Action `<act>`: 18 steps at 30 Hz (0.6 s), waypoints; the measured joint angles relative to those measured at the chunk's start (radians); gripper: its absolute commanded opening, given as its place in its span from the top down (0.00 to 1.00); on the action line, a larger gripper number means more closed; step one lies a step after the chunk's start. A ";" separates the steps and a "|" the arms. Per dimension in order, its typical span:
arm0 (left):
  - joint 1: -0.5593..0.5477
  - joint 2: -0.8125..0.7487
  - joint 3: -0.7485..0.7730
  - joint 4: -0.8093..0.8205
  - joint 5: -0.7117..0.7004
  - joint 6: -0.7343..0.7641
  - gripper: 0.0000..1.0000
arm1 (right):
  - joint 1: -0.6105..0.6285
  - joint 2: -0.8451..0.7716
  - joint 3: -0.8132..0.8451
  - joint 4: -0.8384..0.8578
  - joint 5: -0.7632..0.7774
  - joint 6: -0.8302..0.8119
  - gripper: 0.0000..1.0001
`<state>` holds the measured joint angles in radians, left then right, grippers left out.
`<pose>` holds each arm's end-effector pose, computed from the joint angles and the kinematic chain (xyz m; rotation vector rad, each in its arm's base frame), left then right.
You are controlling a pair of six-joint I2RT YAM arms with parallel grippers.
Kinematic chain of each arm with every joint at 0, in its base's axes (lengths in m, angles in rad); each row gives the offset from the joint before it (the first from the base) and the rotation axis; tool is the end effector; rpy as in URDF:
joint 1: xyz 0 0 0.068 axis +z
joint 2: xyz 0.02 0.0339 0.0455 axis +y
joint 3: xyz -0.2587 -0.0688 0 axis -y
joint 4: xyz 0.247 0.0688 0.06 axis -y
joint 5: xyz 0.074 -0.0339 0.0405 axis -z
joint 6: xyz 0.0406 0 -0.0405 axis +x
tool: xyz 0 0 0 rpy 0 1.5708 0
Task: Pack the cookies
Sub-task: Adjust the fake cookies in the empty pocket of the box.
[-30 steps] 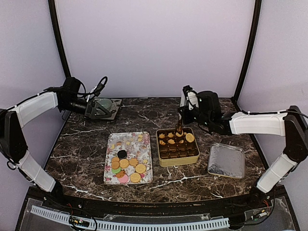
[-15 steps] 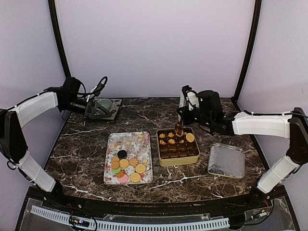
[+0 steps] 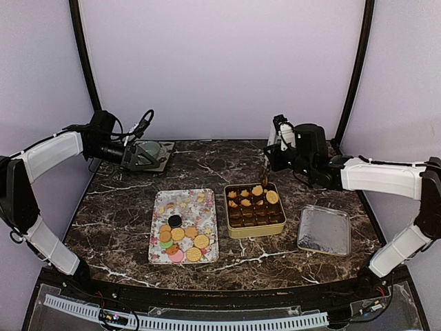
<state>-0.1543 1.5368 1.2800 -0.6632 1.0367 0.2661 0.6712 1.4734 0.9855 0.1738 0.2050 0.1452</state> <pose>0.3135 -0.0841 0.2920 0.8655 2.0454 -1.2009 0.2787 0.2108 0.2730 -0.3548 1.8610 0.3666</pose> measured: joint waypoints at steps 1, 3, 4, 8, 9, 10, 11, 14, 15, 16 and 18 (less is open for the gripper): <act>0.000 0.000 0.000 0.000 0.000 0.000 0.09 | -0.003 0.000 -0.003 0.002 0.002 0.000 0.75; 0.000 0.000 0.000 0.000 0.000 0.000 0.09 | -0.005 0.005 -0.005 0.002 0.002 0.000 0.75; 0.000 0.000 0.000 0.000 0.000 0.000 0.09 | -0.005 0.009 -0.005 0.003 0.002 0.000 0.75; 0.000 0.000 0.000 0.000 0.000 0.000 0.09 | -0.005 0.037 -0.005 0.005 -0.003 0.000 0.76; 0.000 0.000 0.000 0.000 0.000 0.000 0.08 | -0.005 0.045 -0.005 0.006 -0.006 -0.001 0.76; 0.000 0.000 0.000 0.000 -0.001 0.000 0.09 | -0.005 0.052 -0.005 0.011 -0.007 -0.001 0.76; 0.000 0.000 0.000 0.000 -0.001 0.000 0.09 | -0.005 0.056 -0.005 0.019 -0.011 0.000 0.76; 0.000 0.000 0.000 0.000 -0.001 0.001 0.09 | -0.005 0.056 -0.005 0.022 -0.024 0.002 0.77; 0.000 0.000 0.000 0.000 -0.001 0.001 0.09 | -0.005 0.056 -0.005 0.022 -0.027 0.002 0.76; 0.000 0.000 0.000 0.000 -0.001 0.001 0.09 | -0.006 0.056 -0.005 0.022 -0.030 0.003 0.77; 0.000 0.000 0.000 0.000 -0.001 0.001 0.09 | -0.006 0.056 -0.005 0.023 -0.033 0.003 0.77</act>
<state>-0.1543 1.5368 1.2800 -0.6636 1.0359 0.2668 0.6655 1.5299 0.9806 0.1963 0.1719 0.1482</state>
